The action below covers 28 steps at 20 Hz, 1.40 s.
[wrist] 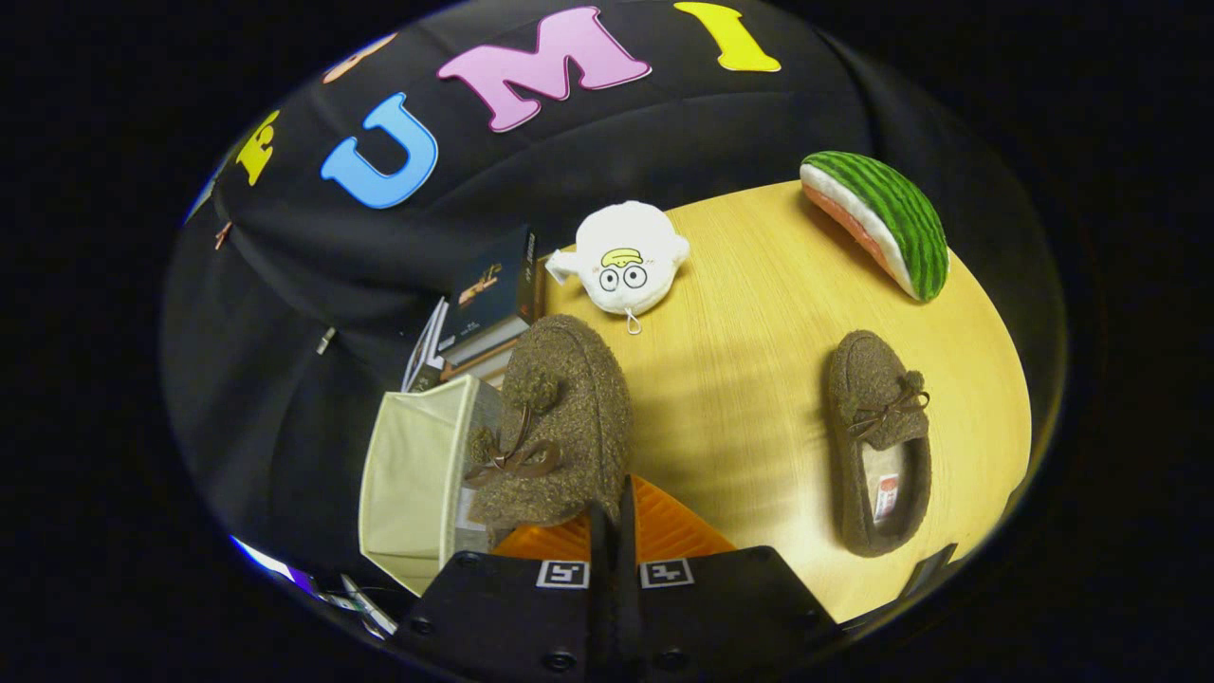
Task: Open the storage box then place both shoes into the box .Put the left shoe in first, then the right shoe, with the right side of both shoes facing outward in a uniform manner.
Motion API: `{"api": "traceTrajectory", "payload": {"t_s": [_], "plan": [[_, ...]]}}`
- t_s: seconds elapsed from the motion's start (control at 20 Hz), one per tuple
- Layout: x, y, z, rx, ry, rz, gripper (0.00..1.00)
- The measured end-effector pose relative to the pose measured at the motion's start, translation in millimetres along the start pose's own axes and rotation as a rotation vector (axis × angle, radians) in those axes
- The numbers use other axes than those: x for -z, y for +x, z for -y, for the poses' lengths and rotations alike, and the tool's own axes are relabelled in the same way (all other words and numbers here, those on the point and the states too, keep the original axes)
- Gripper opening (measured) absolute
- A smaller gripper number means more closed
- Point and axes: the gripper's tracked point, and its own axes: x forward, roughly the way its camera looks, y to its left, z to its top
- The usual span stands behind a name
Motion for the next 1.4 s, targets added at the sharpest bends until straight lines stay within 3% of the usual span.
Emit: {"api": "traceTrajectory", "payload": {"t_s": [0.15,0.35,0.8,1.0,1.4], "plan": [[-3,-22,-29,-0.067,0.071,-0.003,0.05],[-11,-38,-61,-0.108,0.062,0.025,0.05],[4,-23,-149,-0.24,0.038,-0.044,0.05],[25,-3,-169,-0.214,0.016,-0.049,0.05],[77,56,-199,-0.153,0.09,-0.079,0.05]]}}
